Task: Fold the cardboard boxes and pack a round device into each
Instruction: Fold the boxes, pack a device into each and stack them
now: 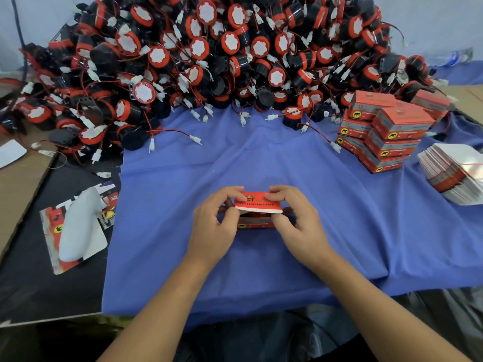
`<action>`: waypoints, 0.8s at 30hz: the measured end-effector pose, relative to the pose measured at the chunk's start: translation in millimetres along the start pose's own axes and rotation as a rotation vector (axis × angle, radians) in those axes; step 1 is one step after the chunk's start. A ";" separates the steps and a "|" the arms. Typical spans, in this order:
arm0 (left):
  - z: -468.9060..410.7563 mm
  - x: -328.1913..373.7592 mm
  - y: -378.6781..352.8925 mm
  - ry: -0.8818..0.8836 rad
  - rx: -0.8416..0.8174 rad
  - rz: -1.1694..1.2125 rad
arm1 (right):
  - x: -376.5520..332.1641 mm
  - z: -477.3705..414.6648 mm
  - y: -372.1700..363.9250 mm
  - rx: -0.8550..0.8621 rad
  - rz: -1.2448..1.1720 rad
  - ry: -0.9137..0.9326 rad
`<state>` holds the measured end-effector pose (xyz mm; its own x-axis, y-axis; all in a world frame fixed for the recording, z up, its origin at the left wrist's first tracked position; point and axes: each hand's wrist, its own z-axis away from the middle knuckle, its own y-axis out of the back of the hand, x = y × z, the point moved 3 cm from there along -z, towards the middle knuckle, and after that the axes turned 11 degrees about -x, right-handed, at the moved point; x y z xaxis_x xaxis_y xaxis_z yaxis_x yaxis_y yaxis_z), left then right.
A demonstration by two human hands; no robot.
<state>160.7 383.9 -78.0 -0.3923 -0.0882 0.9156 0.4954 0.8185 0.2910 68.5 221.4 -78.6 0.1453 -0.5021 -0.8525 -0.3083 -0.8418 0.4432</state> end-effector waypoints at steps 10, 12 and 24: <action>3.7 4.2 -4.3 -0.006 -0.142 -0.128 | 4.1 0.5 0.5 -0.045 0.062 -0.001; 3.7 5.4 -3.6 -0.036 -0.137 -0.179 | 4.1 0.4 -0.1 -0.043 0.057 0.007; 3.5 5.3 -3.6 -0.085 -0.061 -0.200 | 4.9 -0.7 1.6 0.057 0.011 0.003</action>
<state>154.2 382.5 -75.1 -0.5501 -0.1947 0.8121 0.4460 0.7536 0.4829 69.4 217.5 -81.9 0.1444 -0.5118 -0.8469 -0.3632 -0.8235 0.4358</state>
